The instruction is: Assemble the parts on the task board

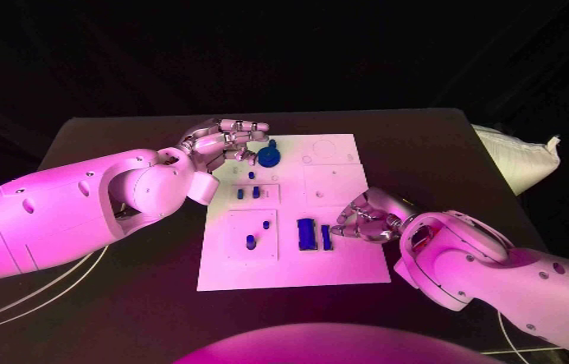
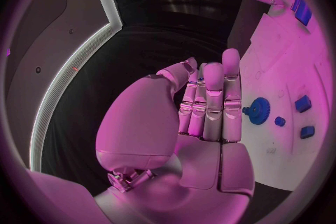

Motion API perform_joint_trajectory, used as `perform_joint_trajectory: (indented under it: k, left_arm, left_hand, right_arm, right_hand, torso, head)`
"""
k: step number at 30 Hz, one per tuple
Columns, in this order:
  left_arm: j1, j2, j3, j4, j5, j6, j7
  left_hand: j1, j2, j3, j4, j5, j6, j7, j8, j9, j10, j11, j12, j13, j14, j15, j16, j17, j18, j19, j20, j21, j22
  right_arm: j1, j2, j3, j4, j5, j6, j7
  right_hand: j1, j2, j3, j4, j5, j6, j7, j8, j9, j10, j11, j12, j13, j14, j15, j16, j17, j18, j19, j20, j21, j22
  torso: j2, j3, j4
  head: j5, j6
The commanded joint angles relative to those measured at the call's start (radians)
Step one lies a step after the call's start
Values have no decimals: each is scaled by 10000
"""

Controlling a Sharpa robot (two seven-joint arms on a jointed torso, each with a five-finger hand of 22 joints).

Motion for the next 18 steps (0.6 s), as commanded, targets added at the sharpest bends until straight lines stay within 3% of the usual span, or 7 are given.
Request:
perform_joint_trajectory:
  k: [1,5,8,10,13,15,18]
  left_arm:
    - [-6,34,4,-74,6,70,175]
    - [-30,92,3,-244,215,-182,345]
    - [-69,158,3,-423,477,-573,600]
    - [-89,221,3,-560,600,-773,754]
    - [-118,394,4,-901,817,-1094,1031]
    - [-144,540,4,-1175,961,-1295,1217]
    - [-187,775,4,-1616,1139,-1584,1471]
  left_hand:
    - [102,9,-6,-65,41,-54,17,61,-12,-86,-12,42,-7,-77,-20,-24,-16,102,-70,-10,-36,-16]
    - [-13,-4,-73,-14,35,-99,21,54,-15,-169,7,58,-23,-381,20,-304,-448,91,-203,20,-118,-45]
    - [-130,-30,-192,48,33,-199,56,32,-21,-298,71,100,-52,-1220,106,-933,-856,74,-814,99,-522,-228]
    - [-163,-37,-238,88,39,-323,119,-15,-29,-483,158,53,-113,-1935,230,-1829,-1345,47,-1552,194,-1059,-519]
    - [-225,-43,-276,191,31,-488,140,-64,-28,-679,287,-69,-247,-2622,517,-3629,-2305,-12,-2688,420,-2085,-1236]
    - [-251,-28,-244,266,35,-545,104,-82,-23,-725,354,-179,-320,-2863,738,-4660,-2798,-87,-3357,627,-2772,-1786]
    - [-268,-43,-203,358,31,-627,-63,-160,-26,-843,541,-460,-357,-3240,1116,-5986,-3410,-169,-4430,998,-3867,-2736]
  right_arm:
    - [234,-78,45,-292,2413,-1595,2159]
    - [641,-108,62,-895,4931,-1956,4172]
    - [910,24,65,-1598,7201,-1753,5848]
    - [1027,174,63,-2052,8245,-1484,6587]
    - [1167,541,62,-2898,9824,-942,7647]
    - [1239,852,61,-3474,10600,-629,8160]
    - [1339,1348,62,-4324,11436,-264,8716]
  right_hand:
    - [272,51,-16,-65,-23,-103,40,-88,-33,-224,46,-569,-379,341,122,-259,-291,216,-202,41,-216,-274]
    - [724,241,-1,-113,-181,-329,177,-283,-122,-989,153,-2597,-1836,-119,222,-1779,-1905,535,-1096,139,-1303,-1713]
    - [1352,518,293,-214,-661,-636,370,-448,-253,-1681,368,-3857,-2991,-1489,379,-5597,-5575,1230,-3297,268,-4226,-5257]
    - [1696,542,571,-199,-1015,-930,685,-470,-433,-1997,697,-5019,-4292,-2207,709,-7211,-6434,1286,-3982,526,-5749,-6378]
    - [2174,486,1059,-263,-1204,-1061,873,-461,-678,-2257,997,-6076,-5729,-3055,1111,-9158,-7555,1275,-4525,848,-7305,-7415]
    - [2295,436,1436,-242,-1297,-1182,968,-458,-895,-2226,1240,-6507,-6615,-3545,1286,-10348,-8370,1251,-4904,1126,-8373,-8146]
    - [2307,273,1874,-368,-1386,-1326,937,-441,-1214,-2404,1351,-6681,-7756,-3919,1626,-11524,-9339,1281,-4978,1431,-9451,-8955]
  torso:
    - [-82,-12,-9]
    - [-214,-41,-24]
    - [-352,-65,-33]
    - [-447,-86,-36]
    - [-607,-107,-35]
    - [-722,-129,-40]
    - [-881,-147,-63]
  head:
    - [-32,79]
    - [-46,142]
    - [-88,272]
    - [-79,364]
    - [-88,506]
    - [-115,630]
    - [-113,840]
